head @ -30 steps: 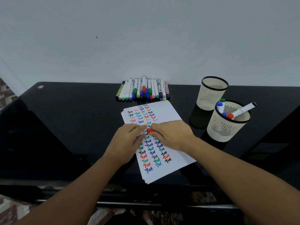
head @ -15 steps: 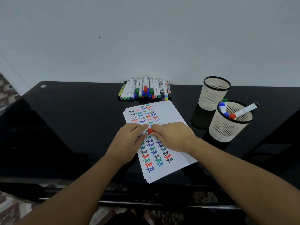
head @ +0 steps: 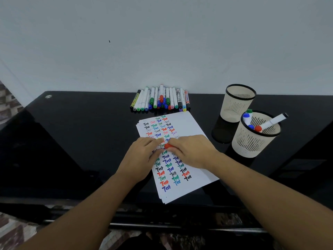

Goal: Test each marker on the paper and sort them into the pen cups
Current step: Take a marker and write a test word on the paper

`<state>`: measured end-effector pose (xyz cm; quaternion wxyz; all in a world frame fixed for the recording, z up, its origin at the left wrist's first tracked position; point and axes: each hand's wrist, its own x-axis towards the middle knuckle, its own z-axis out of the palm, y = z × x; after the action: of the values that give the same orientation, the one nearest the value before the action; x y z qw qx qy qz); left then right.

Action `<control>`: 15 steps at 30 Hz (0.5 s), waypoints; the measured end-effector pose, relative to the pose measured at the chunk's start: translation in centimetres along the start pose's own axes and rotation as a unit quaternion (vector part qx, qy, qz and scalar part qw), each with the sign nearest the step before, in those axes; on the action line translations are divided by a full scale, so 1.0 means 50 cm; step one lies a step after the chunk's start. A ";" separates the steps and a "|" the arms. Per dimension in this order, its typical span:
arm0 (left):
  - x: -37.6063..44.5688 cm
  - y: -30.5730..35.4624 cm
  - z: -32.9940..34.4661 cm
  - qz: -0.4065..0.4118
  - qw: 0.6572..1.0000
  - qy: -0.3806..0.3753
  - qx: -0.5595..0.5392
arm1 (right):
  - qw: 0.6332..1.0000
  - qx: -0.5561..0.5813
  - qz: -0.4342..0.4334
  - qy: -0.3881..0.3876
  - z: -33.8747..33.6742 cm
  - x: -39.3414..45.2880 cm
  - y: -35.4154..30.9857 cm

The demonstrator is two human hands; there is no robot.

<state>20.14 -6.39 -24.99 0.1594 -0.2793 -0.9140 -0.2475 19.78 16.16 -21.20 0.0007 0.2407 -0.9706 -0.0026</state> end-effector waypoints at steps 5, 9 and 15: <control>0.001 0.000 0.000 0.001 1.000 0.000 0.002 | 0.999 0.041 -0.006 -0.029 -0.011 -0.001 0.007; 0.001 -0.001 0.000 0.007 1.000 -0.001 0.004 | 1.000 -0.004 -0.015 -0.019 -0.011 0.005 0.003; 0.001 0.002 -0.003 0.028 1.000 0.006 -0.007 | 0.999 -0.027 -0.034 -0.004 -0.018 0.000 -0.006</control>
<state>20.18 -6.40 -24.81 0.1695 -0.3046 -0.9030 -0.2513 19.92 15.87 -20.31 0.0034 0.2734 -0.9615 -0.0294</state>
